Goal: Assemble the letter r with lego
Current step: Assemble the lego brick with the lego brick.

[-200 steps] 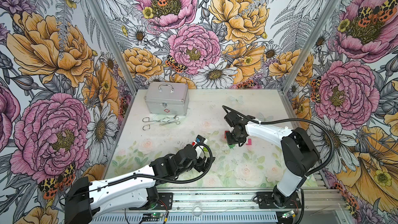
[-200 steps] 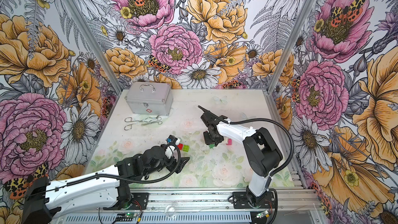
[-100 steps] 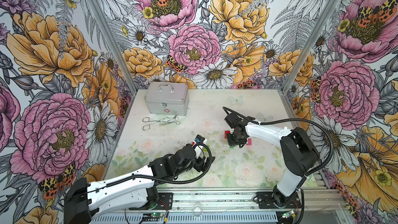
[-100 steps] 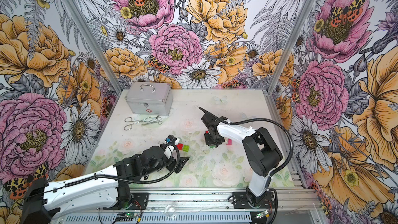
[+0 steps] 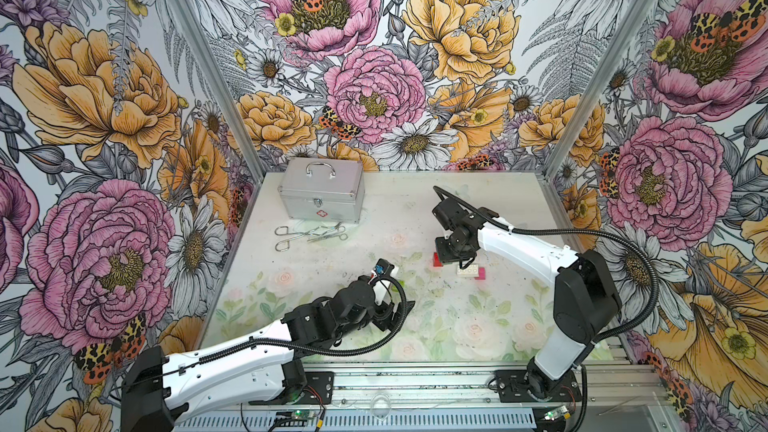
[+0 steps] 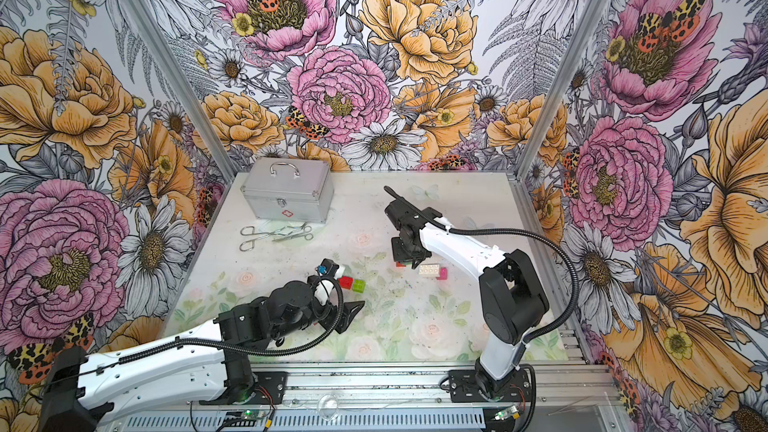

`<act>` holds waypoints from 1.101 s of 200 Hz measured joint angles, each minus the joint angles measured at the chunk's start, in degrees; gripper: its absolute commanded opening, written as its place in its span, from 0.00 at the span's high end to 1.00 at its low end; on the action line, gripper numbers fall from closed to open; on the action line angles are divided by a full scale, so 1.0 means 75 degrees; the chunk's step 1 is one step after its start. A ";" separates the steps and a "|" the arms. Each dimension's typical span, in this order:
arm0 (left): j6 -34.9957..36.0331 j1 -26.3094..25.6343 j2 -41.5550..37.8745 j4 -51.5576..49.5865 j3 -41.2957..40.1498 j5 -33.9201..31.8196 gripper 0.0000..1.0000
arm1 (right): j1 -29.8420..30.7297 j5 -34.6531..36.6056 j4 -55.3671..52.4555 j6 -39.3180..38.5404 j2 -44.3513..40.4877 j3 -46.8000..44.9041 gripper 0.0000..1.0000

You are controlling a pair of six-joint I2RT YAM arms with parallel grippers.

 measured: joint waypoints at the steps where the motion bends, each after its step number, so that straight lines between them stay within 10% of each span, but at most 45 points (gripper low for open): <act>1: -0.0003 0.0000 0.0000 0.0000 0.0000 0.0000 0.01 | 0.0000 0.0009 -0.0012 0.0006 0.0006 0.0029 0.75; 220: 0.0434 0.0119 -0.0236 0.0169 -0.0044 0.0303 0.01 | -0.0003 0.0309 -0.0662 0.0813 0.1492 0.1431 0.74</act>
